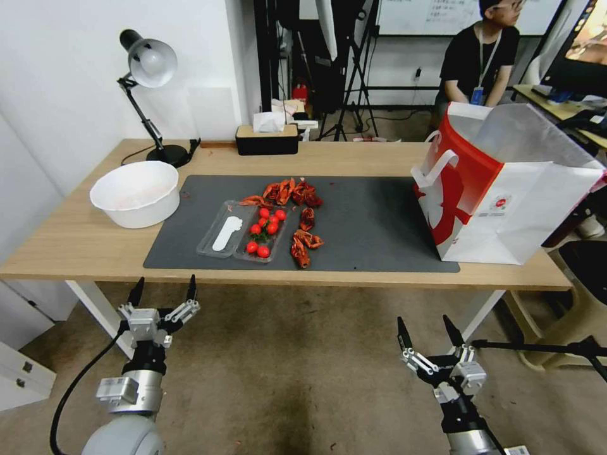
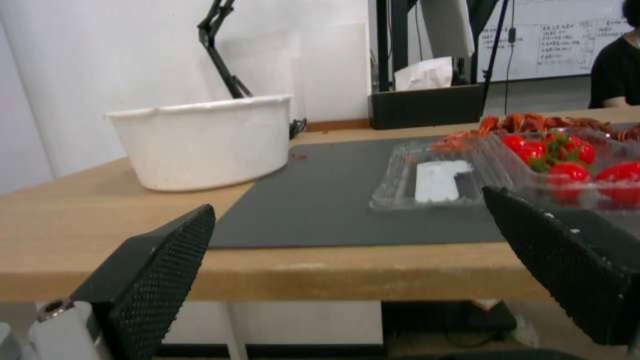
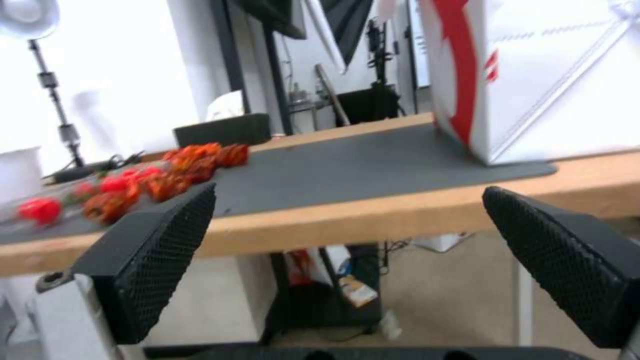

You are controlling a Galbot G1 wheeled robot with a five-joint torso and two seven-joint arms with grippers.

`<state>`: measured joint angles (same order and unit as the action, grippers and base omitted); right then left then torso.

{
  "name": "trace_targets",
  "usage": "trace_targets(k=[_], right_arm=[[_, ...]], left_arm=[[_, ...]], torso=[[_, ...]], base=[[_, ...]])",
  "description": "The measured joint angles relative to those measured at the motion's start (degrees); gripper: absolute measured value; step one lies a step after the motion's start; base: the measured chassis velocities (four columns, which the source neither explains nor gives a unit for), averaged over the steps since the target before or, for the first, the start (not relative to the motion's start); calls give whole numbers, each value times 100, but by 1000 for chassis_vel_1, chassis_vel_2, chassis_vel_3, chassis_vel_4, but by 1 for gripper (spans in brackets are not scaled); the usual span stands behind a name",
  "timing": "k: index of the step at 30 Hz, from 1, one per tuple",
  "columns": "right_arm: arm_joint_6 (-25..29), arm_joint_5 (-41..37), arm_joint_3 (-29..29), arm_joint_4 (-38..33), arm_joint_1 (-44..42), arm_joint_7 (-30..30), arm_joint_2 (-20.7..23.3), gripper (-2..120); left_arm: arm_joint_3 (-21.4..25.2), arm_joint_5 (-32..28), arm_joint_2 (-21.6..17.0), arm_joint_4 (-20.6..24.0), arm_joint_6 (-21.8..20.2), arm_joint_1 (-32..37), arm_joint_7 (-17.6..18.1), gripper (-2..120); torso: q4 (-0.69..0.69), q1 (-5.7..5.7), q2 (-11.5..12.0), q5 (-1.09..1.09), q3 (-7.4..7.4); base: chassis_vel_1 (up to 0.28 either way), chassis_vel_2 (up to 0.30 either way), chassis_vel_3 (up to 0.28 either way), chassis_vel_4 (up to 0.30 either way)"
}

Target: Pick up the trash from the table and place it into the takeout bag.

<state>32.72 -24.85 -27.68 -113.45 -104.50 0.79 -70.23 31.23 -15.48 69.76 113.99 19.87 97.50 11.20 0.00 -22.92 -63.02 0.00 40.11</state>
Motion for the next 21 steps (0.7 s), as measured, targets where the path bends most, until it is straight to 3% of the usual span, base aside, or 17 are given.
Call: trace_targets(k=[21], right_arm=[[25,34,-11,-190,42,-300,-37,100]], left_arm=[[-24,-111,199,-157,57,14,-92,100]], torso=[[0,0,0,0,0]], base=[[0,0,0,0]])
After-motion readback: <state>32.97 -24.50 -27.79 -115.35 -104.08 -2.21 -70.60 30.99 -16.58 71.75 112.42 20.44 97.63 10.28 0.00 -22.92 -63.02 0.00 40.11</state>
